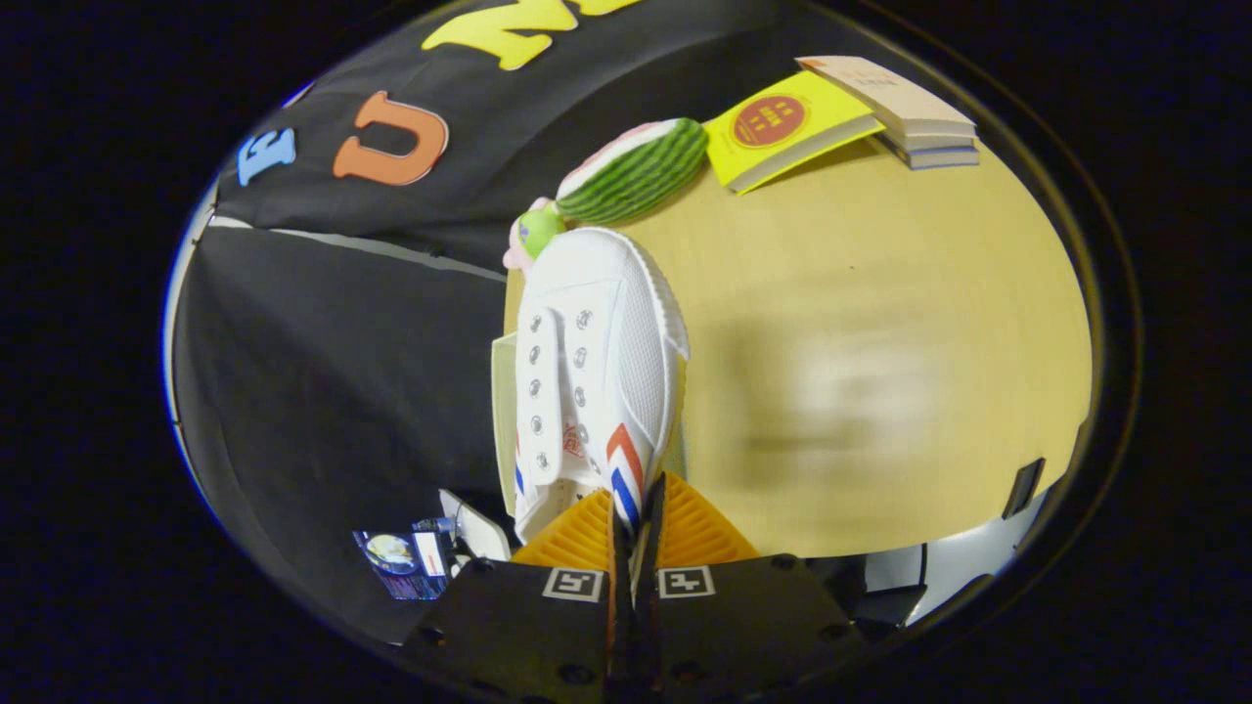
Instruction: Open the storage box then place both shoes into the box .Put the left shoe in first, then the right shoe, with the right side of both shoes facing outward in a uniform manner.
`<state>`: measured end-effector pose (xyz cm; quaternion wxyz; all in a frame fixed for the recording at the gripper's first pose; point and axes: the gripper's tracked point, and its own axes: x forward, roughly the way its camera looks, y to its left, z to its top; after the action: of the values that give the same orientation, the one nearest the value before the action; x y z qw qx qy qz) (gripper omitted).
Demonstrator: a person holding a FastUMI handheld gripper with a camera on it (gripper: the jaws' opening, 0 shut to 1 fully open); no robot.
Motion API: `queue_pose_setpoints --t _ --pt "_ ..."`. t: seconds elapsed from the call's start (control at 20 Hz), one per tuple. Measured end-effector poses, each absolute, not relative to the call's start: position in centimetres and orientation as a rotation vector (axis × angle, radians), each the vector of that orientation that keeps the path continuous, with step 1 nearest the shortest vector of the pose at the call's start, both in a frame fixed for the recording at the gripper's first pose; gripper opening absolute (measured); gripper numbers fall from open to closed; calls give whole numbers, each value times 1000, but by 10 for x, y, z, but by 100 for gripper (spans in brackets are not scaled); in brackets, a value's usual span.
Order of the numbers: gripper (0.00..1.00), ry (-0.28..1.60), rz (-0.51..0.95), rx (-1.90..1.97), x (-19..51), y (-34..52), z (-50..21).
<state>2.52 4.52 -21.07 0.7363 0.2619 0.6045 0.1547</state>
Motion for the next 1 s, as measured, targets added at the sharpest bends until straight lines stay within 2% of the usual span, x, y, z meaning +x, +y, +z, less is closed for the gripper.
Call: queue_pose_setpoints --t 0.3,0.6,0.7,0.75,0.8,0.9,1.0 --pt "7 1360 265 496 19 141 -252" --pt "7 1344 140 385 18 159 -288" --pt "18 1298 109 350 22 157 -284" --pt "36 1271 116 370 22 164 -282" --pt "49 1248 106 367 24 163 -278" --pt "69 1183 97 351 32 162 -262" --pt "72 1106 90 324 38 158 -244"
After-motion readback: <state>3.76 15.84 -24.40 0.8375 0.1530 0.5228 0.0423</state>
